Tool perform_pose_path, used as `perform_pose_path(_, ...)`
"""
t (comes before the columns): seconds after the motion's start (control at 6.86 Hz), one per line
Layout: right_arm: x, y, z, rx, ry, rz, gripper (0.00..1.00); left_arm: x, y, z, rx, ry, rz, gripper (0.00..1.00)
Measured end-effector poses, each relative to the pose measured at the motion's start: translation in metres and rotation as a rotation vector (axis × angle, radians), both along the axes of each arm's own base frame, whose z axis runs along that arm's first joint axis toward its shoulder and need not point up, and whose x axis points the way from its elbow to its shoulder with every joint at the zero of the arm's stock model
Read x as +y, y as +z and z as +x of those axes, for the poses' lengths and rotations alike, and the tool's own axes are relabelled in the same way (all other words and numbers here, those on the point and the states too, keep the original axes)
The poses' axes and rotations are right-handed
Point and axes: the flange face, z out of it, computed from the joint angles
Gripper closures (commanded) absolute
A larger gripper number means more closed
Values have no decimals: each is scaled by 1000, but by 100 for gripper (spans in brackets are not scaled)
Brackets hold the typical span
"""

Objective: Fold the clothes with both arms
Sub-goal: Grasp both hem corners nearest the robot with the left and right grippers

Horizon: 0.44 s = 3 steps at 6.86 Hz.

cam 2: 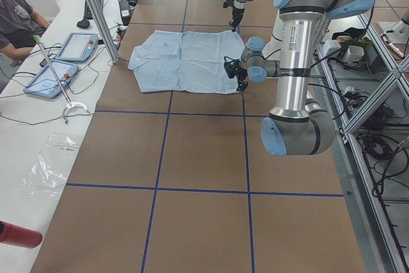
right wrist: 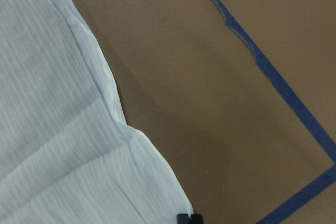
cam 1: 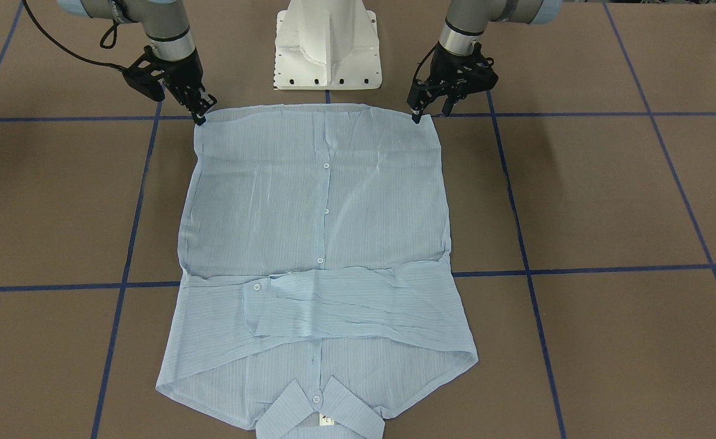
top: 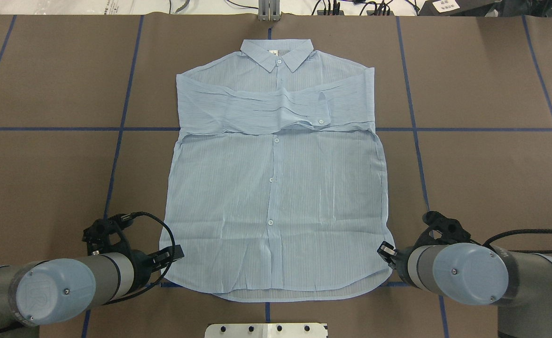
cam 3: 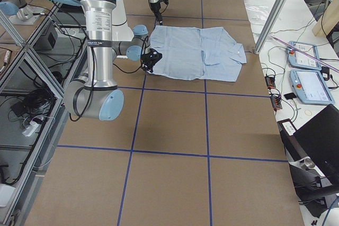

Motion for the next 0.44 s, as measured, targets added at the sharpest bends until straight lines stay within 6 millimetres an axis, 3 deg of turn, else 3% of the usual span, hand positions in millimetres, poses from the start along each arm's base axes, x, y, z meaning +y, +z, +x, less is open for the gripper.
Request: perform_pose_path(0.44, 0, 1, 0, 2, -1, 0, 100, 7, 11, 12, -25, 12, -5, 25)
